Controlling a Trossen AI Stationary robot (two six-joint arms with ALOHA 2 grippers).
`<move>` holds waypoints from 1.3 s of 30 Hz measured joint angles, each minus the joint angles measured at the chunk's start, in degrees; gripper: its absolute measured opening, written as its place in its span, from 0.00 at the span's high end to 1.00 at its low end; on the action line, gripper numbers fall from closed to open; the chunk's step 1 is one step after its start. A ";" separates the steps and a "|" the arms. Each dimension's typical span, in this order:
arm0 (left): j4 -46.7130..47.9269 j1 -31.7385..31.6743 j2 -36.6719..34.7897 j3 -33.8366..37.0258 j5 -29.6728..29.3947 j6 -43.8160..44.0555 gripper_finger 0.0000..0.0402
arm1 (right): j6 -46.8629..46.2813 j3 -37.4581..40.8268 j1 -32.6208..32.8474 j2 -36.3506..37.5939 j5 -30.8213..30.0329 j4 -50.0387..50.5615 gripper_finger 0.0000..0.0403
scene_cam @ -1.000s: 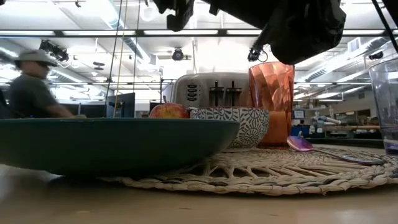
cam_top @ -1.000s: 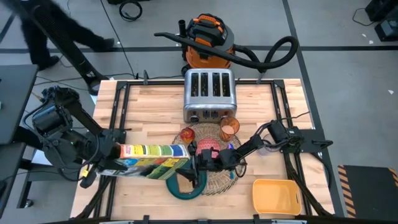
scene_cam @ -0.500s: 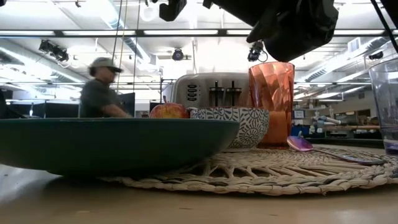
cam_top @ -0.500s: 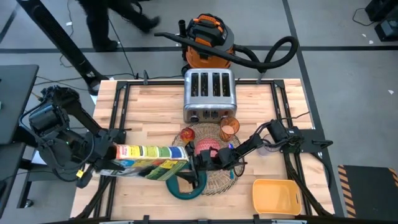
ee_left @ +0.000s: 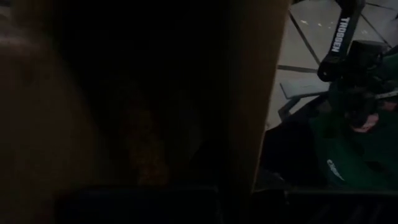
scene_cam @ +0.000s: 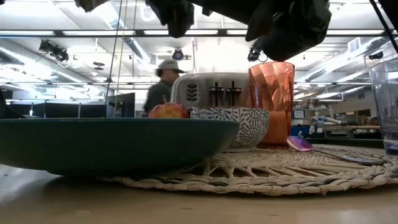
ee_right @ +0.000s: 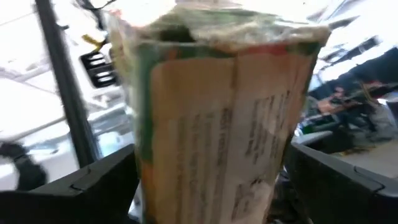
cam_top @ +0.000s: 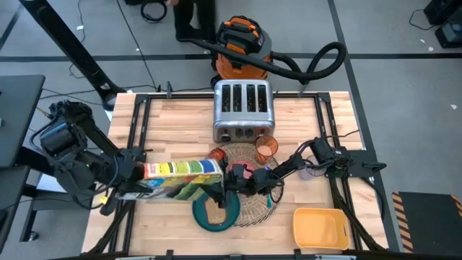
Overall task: Arrange a breakfast setting
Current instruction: Pour the yellow cereal from the cereal box into the red patterned bowl
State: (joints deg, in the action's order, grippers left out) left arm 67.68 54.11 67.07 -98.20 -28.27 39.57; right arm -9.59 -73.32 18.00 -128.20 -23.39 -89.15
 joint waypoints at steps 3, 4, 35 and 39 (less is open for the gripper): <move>-0.05 0.00 0.02 0.01 0.26 -0.24 1.00 | -0.71 0.13 -0.02 0.08 -1.36 0.10 0.04; -0.09 0.00 0.02 0.01 0.27 -0.32 1.00 | -0.72 0.13 0.00 0.08 -1.37 0.26 0.04; -0.81 0.07 0.09 -0.04 -2.65 -2.78 0.97 | 1.09 -4.68 -0.11 0.04 11.11 1.20 0.37; -0.81 0.04 0.07 -0.04 -2.67 -2.78 0.95 | 2.70 -4.68 -0.06 0.02 10.00 1.10 0.40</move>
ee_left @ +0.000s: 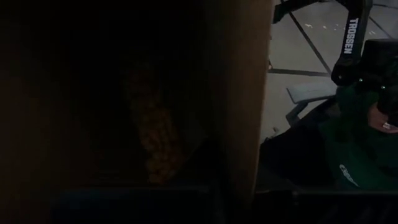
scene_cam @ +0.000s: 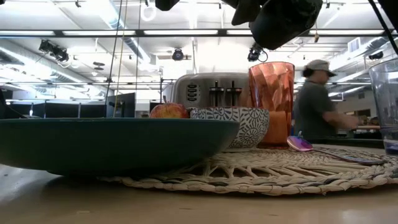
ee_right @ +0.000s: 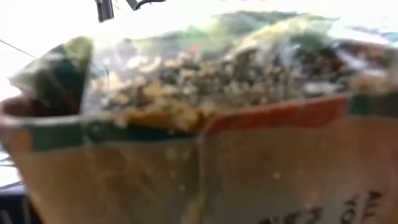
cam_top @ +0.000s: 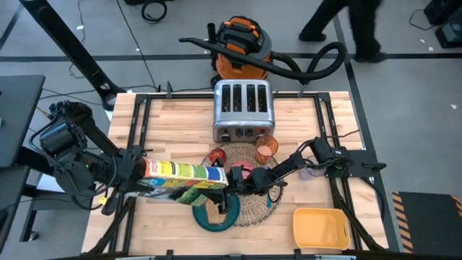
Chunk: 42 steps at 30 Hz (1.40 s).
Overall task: Arrange a breakfast setting
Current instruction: Pour the yellow cereal from the cereal box into the red patterned bowl
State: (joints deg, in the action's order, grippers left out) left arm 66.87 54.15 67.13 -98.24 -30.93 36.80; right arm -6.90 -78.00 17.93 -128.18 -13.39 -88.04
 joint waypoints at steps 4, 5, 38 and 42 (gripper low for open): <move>0.75 0.02 0.00 -0.02 0.04 2.42 0.94 | 1.09 0.03 0.29 -0.05 -0.04 0.06 0.41; 1.17 0.02 -0.01 -0.03 0.30 3.05 0.94 | 1.21 0.07 0.35 -0.08 -0.06 0.16 0.41; 5.54 11.64 -0.04 9.99 -22.23 13.82 0.64 | 7.15 42.41 20.86 33.55 -17.55 -1.27 0.41; 2.67 9.79 -0.02 16.83 -25.91 17.96 0.64 | 9.04 48.19 26.94 40.09 -23.14 -1.10 0.41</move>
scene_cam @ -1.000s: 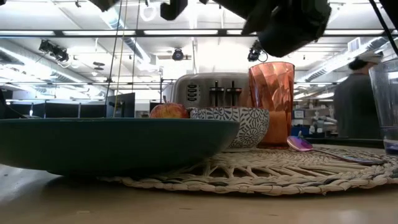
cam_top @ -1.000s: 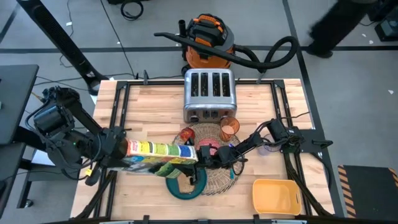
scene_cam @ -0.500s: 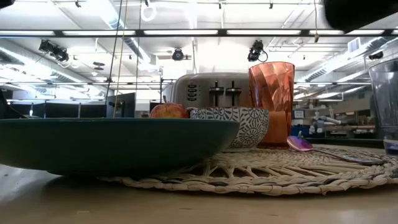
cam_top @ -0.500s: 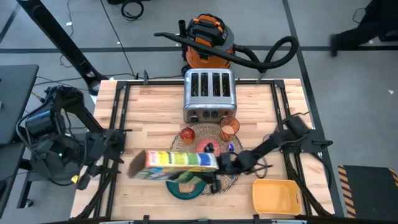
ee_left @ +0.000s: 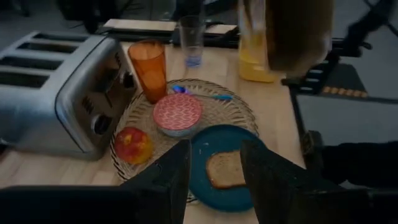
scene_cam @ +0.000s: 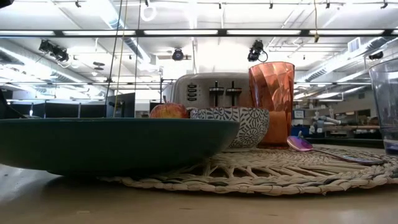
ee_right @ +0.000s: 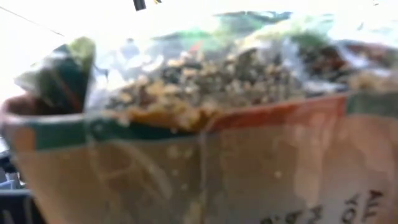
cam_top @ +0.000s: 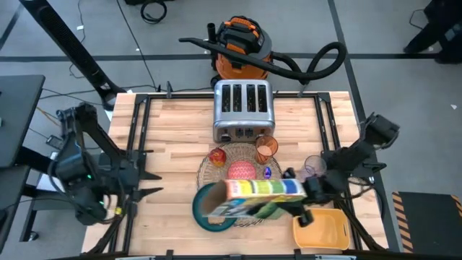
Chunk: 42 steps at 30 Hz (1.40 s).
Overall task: Arrange a breakfast setting
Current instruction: Pour the yellow cereal from the cereal box into the red patterned bowl
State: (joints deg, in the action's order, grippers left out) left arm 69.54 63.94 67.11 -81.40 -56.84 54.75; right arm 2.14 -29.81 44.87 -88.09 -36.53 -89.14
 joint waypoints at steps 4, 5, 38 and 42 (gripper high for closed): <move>-7.82 -3.67 0.02 7.67 -0.11 -0.10 0.64 | 2.58 3.77 5.67 5.80 -5.97 0.15 0.41; -10.59 -4.87 0.02 9.48 -0.13 -1.01 0.64 | 3.31 4.43 7.01 7.16 -7.34 0.09 0.41; -74.07 -23.03 4.24 40.58 5.84 -31.53 0.64 | 29.59 10.33 30.66 24.92 -52.61 4.08 0.41; -75.54 -23.01 6.04 40.58 5.97 -31.85 0.64 | 29.59 8.68 29.58 23.46 -52.68 5.44 0.42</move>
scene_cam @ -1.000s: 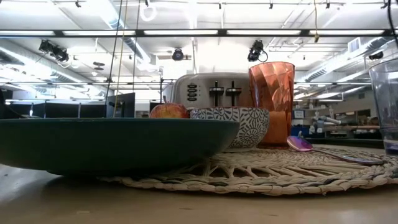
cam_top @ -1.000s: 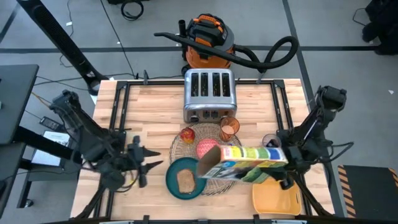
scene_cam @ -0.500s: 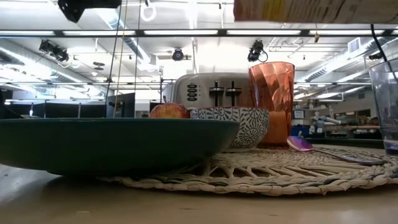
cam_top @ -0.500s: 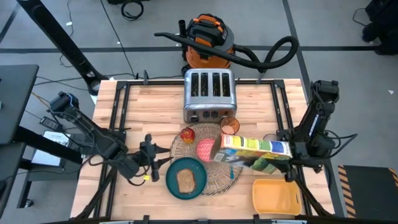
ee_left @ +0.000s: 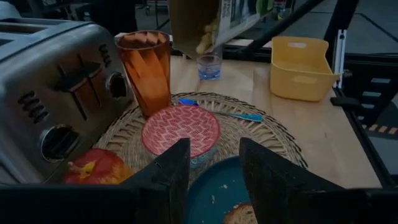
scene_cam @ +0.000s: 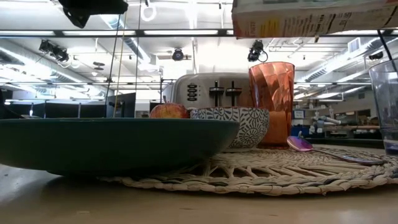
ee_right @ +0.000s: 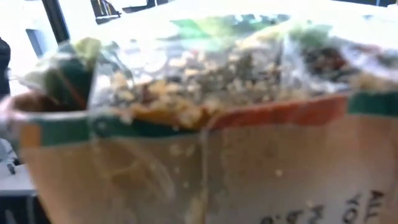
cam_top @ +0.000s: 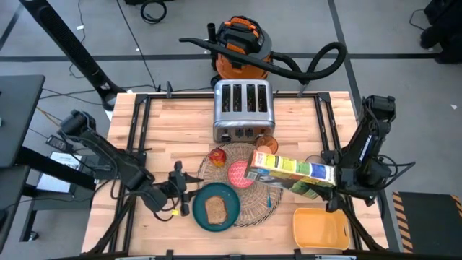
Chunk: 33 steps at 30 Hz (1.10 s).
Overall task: Arrange a breakfast setting
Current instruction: Pour the yellow cereal from the cereal box into the red patterned bowl
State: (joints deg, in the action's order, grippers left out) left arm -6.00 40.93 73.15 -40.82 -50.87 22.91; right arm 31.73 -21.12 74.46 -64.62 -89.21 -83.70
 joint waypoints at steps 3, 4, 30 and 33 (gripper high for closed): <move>-0.01 0.00 0.73 0.00 0.00 0.27 0.64 | -0.08 -1.07 -0.58 -1.14 -0.45 0.86 0.43; -0.02 0.00 0.87 0.00 0.00 0.27 0.64 | -0.33 -1.27 -0.77 -1.67 -0.62 1.09 0.43; -0.11 0.17 0.87 0.00 2.24 2.39 0.64 | -11.26 -1.29 -3.79 -19.51 -0.78 -0.24 0.43; -0.11 0.17 0.87 0.00 3.37 3.34 0.64 | -11.21 -1.29 -3.83 -20.58 -0.77 -0.26 0.43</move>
State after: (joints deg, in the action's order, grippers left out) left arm -6.11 41.10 74.02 -40.82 -47.50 26.25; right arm 20.51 -22.41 70.63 -85.20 -89.99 -83.95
